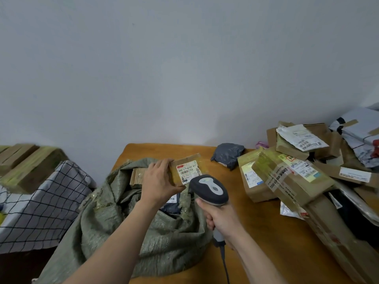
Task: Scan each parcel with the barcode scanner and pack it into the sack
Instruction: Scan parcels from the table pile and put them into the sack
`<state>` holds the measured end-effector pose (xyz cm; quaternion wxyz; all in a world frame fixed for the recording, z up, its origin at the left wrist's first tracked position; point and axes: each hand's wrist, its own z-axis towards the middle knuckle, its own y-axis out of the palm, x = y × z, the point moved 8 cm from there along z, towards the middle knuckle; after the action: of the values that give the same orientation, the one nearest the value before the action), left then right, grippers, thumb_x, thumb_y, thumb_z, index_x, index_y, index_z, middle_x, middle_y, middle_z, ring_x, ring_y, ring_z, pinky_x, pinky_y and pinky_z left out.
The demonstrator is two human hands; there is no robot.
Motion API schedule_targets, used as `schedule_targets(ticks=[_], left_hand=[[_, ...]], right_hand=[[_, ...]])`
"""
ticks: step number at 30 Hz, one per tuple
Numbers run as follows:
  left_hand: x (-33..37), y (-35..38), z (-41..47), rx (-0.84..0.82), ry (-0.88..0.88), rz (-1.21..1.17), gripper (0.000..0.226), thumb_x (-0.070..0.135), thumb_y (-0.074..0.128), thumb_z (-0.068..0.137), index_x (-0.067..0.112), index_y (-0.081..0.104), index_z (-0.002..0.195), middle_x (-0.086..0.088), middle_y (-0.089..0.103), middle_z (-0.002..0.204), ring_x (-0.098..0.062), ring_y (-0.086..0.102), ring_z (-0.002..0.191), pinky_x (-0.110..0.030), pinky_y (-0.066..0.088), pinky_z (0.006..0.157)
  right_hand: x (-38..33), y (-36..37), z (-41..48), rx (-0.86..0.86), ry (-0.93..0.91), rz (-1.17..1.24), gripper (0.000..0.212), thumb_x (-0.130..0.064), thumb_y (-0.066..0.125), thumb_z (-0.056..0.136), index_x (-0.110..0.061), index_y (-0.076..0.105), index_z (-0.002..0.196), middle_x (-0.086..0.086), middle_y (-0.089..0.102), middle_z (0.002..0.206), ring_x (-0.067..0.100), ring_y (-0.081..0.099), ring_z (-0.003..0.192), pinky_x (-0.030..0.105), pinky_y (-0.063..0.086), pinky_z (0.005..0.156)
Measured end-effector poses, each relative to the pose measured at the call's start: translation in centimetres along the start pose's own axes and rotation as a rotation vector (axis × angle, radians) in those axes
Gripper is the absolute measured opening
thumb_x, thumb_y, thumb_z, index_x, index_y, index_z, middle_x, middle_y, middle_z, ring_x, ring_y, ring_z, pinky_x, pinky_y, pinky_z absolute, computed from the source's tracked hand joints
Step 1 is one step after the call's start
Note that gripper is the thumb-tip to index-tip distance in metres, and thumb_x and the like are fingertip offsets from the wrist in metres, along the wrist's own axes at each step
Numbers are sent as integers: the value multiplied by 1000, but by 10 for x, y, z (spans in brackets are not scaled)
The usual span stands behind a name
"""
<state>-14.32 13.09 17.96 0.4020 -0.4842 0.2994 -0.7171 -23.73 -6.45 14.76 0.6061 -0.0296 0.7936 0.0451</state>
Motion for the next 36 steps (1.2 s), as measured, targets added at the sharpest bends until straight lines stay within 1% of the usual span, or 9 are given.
schedule_targets(ticks=[4, 9, 16, 20, 22, 28, 31, 34, 36], left_hand=[[-27, 15, -7, -158, -368, -477, 88, 75, 87, 54, 29, 60, 123, 9, 73, 99, -8, 71, 86, -28, 59, 76], [-41, 27, -10, -208, -471, -563, 103, 89, 81, 46, 22, 68, 123, 3, 78, 97, -12, 76, 87, -41, 63, 87], [-35, 26, -9, -204, -460, -543, 104, 91, 74, 53, 18, 69, 126, 6, 75, 101, -8, 73, 91, -36, 62, 85], [-32, 26, -9, -239, -396, -509, 80, 46, 96, 66, 21, 57, 131, 9, 67, 108, -6, 67, 92, -17, 56, 70], [-35, 25, -9, -217, -363, -461, 82, 29, 99, 65, 24, 52, 132, 11, 63, 111, -3, 63, 95, -14, 50, 69], [-56, 22, -10, -121, -341, -354, 88, 17, 101, 58, 33, 45, 123, 11, 59, 117, -11, 63, 105, -38, 63, 83], [-70, 22, -14, -107, -334, -315, 89, 23, 102, 54, 34, 46, 122, 11, 58, 117, -10, 63, 104, -40, 63, 83], [-75, 18, -15, -65, -252, -220, 88, 28, 100, 55, 29, 49, 127, 7, 55, 124, -13, 55, 112, -35, 56, 90], [-76, 15, -13, -43, -186, -183, 85, 27, 99, 56, 24, 53, 128, 4, 53, 126, -15, 51, 114, -33, 52, 94]], right_hand=[[0, -5, 2, 37, -2, 27, 34, -20, 73, 94, 11, 67, 107, -3, 47, 53, 10, 43, 47, 22, 39, 48], [1, -6, 2, 29, -8, 14, 39, -21, 72, 95, 16, 65, 107, -3, 47, 52, 10, 43, 47, 23, 39, 49], [6, -4, 5, 26, 26, 34, 35, -21, 73, 94, 11, 68, 107, -4, 48, 52, 9, 44, 46, 22, 41, 49], [8, -4, 8, 38, 37, 47, 37, -21, 73, 94, 13, 67, 106, -3, 47, 52, 10, 43, 47, 23, 40, 49], [10, -4, 10, 47, 49, 54, 37, -22, 74, 93, 13, 67, 104, -2, 48, 53, 11, 43, 47, 23, 41, 49], [14, 4, 17, 41, 76, 69, 26, -24, 76, 91, 0, 68, 88, 0, 47, 54, 12, 43, 48, 25, 40, 50], [15, 13, 23, 16, 95, 68, 26, -23, 76, 92, 2, 71, 96, -1, 47, 54, 11, 42, 48, 24, 40, 49], [12, 29, 30, -39, 90, 2, 25, -22, 76, 92, -11, 64, 72, 1, 45, 53, 15, 40, 48, 27, 37, 50], [11, 40, 35, -60, 78, -34, 24, -18, 76, 92, -14, 63, 72, 1, 45, 52, 16, 40, 48, 28, 37, 50]])
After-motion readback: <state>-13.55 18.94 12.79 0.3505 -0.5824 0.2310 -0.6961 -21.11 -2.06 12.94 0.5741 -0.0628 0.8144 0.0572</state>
